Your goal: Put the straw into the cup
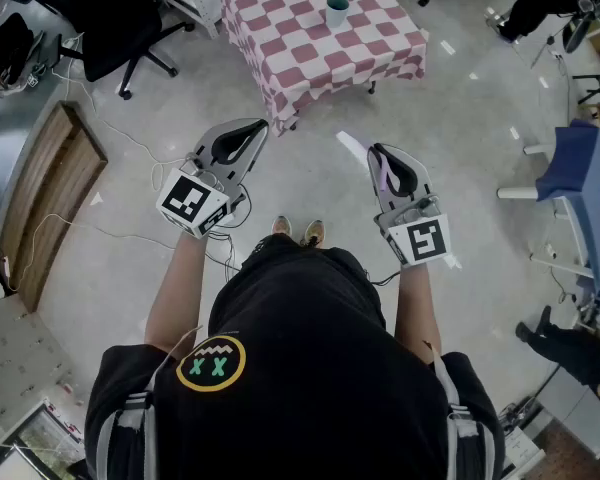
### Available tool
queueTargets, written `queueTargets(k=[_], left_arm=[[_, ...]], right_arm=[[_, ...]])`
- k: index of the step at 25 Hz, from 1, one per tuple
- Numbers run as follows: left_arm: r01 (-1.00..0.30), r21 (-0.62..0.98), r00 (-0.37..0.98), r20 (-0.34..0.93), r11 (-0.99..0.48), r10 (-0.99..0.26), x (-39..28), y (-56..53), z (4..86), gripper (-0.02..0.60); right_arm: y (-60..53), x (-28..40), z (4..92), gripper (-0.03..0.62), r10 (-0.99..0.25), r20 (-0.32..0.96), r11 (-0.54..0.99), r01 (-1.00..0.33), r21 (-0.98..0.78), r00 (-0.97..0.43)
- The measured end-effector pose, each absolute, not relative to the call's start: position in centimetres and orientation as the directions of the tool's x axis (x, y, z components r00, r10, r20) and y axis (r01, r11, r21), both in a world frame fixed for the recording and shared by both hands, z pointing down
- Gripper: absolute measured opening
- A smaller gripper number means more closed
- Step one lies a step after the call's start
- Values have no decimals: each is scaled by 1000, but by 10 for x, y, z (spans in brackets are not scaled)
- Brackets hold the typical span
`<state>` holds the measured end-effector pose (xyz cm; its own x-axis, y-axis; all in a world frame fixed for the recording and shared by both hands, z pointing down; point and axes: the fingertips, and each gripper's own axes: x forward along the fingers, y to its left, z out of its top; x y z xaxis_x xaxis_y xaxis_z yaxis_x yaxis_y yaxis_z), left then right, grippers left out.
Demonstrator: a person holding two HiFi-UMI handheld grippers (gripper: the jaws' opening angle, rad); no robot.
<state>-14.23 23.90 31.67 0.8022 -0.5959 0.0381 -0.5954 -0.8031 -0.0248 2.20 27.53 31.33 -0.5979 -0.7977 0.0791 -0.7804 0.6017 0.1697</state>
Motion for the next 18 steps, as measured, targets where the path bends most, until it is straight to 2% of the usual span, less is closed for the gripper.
queueTargets(k=[18], left_arm=[[-594, -27, 802, 47, -804, -595, -136, 235, 314, 20]], right_arm=[[272, 13, 301, 52, -778, 43, 626, -766, 148, -627]])
